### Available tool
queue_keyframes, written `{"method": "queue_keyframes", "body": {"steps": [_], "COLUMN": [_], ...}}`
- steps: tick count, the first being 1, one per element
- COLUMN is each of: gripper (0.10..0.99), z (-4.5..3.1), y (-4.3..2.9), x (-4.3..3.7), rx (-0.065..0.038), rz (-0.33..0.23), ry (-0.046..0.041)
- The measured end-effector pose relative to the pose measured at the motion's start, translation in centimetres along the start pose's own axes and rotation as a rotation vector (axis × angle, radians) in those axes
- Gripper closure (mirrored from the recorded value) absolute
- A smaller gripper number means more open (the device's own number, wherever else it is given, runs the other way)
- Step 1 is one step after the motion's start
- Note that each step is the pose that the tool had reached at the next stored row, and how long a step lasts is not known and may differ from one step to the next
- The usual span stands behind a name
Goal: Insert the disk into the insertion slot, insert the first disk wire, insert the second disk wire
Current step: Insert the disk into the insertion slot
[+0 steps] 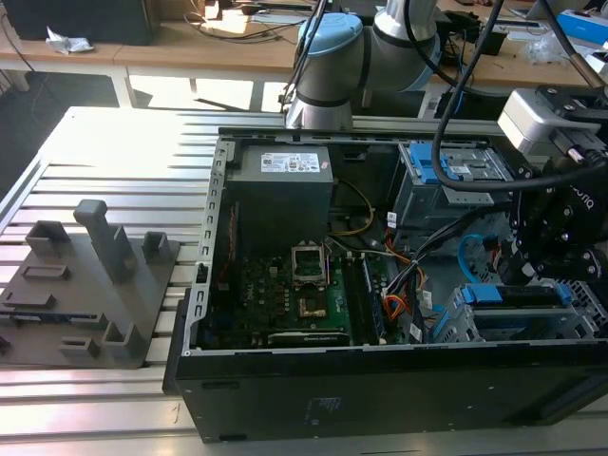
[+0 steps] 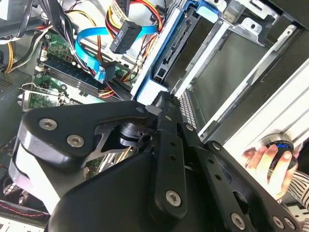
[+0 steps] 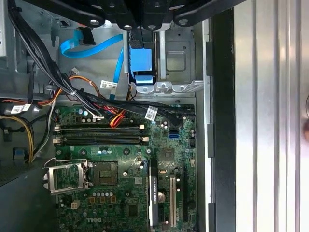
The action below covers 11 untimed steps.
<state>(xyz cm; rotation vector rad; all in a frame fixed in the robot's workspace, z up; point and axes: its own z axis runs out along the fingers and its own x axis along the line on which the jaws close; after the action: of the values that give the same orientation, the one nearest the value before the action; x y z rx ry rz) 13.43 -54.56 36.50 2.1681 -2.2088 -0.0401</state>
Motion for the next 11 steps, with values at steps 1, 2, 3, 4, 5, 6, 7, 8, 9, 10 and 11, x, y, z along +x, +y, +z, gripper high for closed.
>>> {"method": "queue_keyframes", "body": {"steps": [1,2,3,4,5,6,7,8,9,10,11], "gripper": [0.980,0.980,0.980,0.980,0.980,0.980,0.980,0.980,0.980,0.980,0.980], "z": [0.00,0.00,0.00,0.00,0.00,0.00,0.00,0.00,-0.01,-0.03,-0.05], "y": [0.00,0.00,0.00,0.00,0.00,-0.01,-0.12,-0.28,-0.45,-0.81,-1.17], "x": [0.00,0.00,0.00,0.00,0.00,0.00,-0.01,-0.01,-0.04,-0.13,-0.25], "rx": [0.000,0.000,0.000,0.000,0.000,0.000,0.000,0.000,0.000,0.000,-0.001], "rz": [0.000,0.000,0.000,0.000,0.000,0.000,0.000,0.000,0.000,0.000,0.000], "ry": [0.0006,0.0010,0.0012,0.0017,0.0018,0.0019,0.0019,0.0018,0.0018,0.0019,0.0019]}}
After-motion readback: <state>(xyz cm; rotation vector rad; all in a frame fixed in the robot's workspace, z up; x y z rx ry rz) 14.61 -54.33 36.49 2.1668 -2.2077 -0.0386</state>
